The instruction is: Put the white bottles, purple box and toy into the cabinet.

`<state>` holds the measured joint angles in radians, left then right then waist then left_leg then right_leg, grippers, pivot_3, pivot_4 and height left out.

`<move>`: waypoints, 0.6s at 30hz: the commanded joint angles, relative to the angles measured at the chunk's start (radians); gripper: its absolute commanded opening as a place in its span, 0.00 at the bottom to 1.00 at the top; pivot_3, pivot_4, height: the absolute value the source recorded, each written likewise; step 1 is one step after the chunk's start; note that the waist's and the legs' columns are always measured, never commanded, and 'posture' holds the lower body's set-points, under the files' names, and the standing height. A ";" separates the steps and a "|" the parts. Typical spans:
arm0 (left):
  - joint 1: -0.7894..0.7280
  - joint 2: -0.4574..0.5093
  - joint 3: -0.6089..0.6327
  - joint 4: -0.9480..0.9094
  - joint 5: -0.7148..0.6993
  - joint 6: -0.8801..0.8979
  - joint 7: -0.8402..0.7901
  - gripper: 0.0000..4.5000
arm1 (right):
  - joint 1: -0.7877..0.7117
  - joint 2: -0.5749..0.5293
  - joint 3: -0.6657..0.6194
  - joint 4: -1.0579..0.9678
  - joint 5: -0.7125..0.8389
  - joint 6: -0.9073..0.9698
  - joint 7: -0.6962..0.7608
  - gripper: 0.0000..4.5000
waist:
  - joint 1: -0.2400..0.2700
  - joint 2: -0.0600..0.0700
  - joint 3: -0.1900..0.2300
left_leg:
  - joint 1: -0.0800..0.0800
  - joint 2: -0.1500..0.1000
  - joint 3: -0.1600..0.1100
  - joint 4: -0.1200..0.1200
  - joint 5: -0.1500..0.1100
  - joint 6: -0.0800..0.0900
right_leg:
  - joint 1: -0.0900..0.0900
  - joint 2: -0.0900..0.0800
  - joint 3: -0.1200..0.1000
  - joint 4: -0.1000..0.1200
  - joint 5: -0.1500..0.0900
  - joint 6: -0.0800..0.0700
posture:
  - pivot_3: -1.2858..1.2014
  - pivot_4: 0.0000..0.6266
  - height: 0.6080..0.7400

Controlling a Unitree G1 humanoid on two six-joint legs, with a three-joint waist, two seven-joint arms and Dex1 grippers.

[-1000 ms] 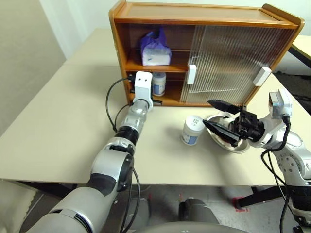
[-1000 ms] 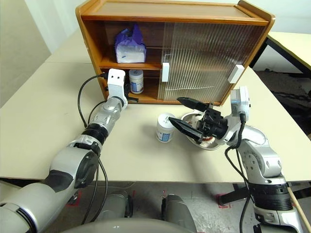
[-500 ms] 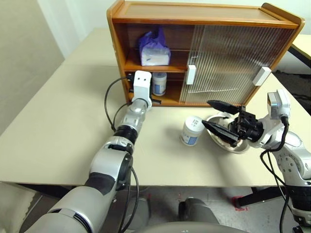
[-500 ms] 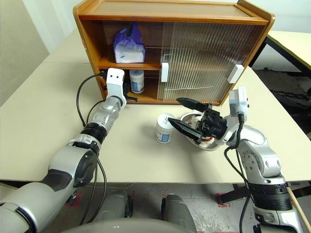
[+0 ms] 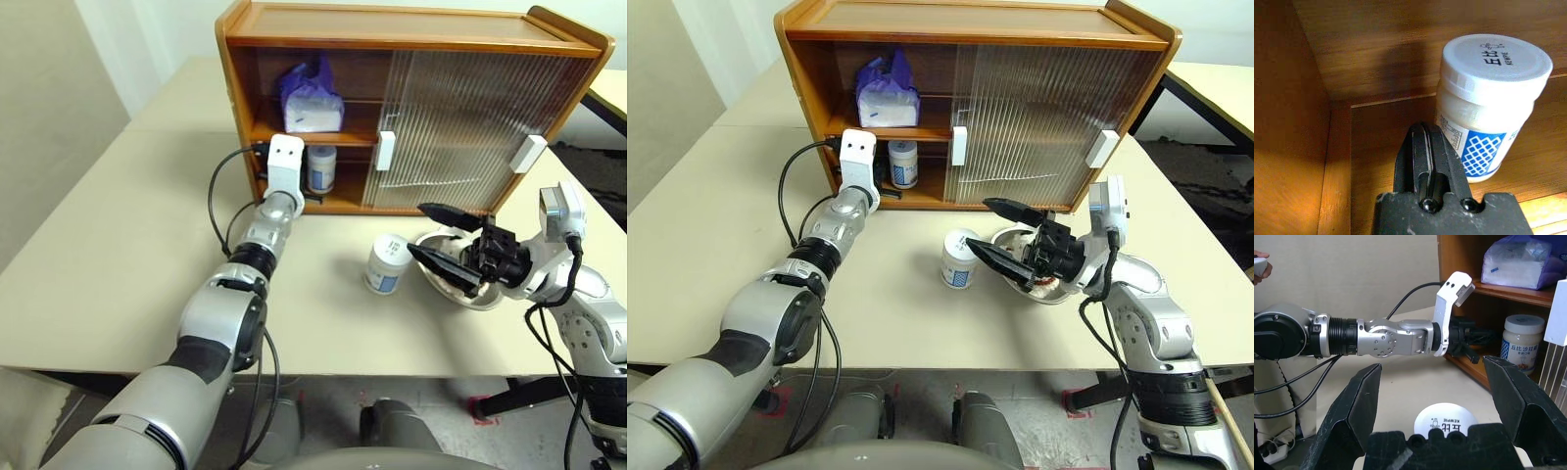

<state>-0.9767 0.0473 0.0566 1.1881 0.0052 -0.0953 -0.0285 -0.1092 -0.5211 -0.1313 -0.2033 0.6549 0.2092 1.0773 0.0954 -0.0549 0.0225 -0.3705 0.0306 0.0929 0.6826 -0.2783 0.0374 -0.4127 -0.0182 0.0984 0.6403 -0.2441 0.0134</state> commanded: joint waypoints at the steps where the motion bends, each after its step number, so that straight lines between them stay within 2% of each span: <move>1: -0.016 -0.009 -0.019 0.028 0.023 -0.017 -0.036 0.01 | 0.009 -0.012 -0.012 -0.022 0.002 -0.003 -0.002 1.00 | -0.002 0.000 0.000 | 0.000 0.000 0.000 0.000 0.000 0.000 | 0.000 0.000 0.000 0.000 0.000 0.000 | 0.54 0.00 1.00; 18: -0.028 -0.036 -0.040 0.051 0.040 -0.054 -0.177 0.01 | 0.024 -0.014 -0.014 -0.040 0.006 -0.003 -0.018 1.00 | -0.032 0.000 0.000 | 0.000 0.000 0.000 0.000 0.000 0.000 | 0.000 0.000 0.000 0.000 0.000 0.000 | 0.54 0.00 1.00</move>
<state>-0.9938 0.0156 0.0190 1.2288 0.0374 -0.1407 -0.1986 -0.0914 -0.5298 -0.1322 -0.2331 0.6557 0.2093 1.0612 0.0635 -0.0549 0.0225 -0.3707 0.0306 0.0927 0.6826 -0.2782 0.0375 -0.4127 -0.0178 0.0985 0.6403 -0.2442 0.0135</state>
